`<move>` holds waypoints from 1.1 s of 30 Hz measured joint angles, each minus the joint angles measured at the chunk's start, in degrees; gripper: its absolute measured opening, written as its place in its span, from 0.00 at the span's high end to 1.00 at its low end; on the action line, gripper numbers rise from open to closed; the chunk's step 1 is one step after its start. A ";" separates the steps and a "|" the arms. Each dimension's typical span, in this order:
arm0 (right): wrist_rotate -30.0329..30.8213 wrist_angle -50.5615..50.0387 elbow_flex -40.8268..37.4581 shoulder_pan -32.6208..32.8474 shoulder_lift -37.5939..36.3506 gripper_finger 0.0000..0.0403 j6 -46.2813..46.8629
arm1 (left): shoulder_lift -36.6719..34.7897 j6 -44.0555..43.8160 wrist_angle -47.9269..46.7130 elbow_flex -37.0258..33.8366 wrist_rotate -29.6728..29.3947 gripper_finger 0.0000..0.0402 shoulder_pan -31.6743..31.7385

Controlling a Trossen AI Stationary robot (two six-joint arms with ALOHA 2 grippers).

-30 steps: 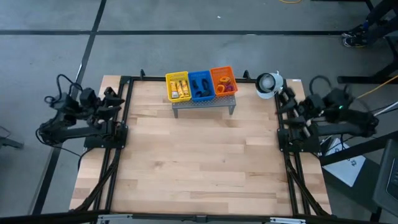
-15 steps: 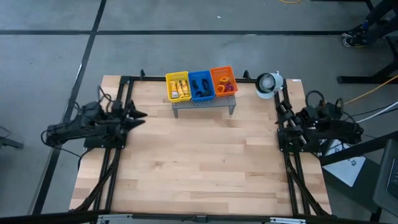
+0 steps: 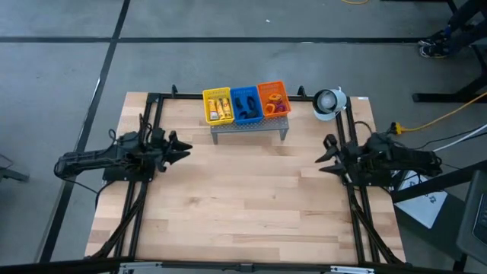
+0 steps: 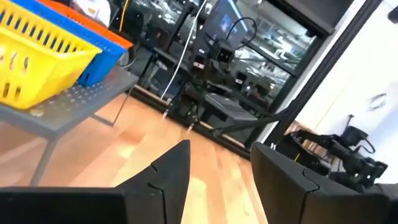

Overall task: Pick & Place Office Desk Supplies
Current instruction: Return to Home Position

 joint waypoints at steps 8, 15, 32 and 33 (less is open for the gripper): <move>3.14 -12.82 -1.04 -0.02 0.00 0.64 -0.55 | 1.33 0.18 -4.80 -0.09 -5.21 0.59 0.00; 4.19 -11.75 -3.90 0.00 -0.01 0.64 0.07 | 5.51 1.28 -5.09 -0.17 -9.95 0.59 0.00; 4.68 -10.64 -4.28 0.00 0.69 0.64 -10.05 | 27.81 -5.81 -5.20 -0.28 -9.89 0.59 -3.08; 4.69 -10.64 -4.28 0.00 0.69 0.64 -9.48 | 28.40 -5.81 -5.22 -0.26 -9.91 0.59 -3.08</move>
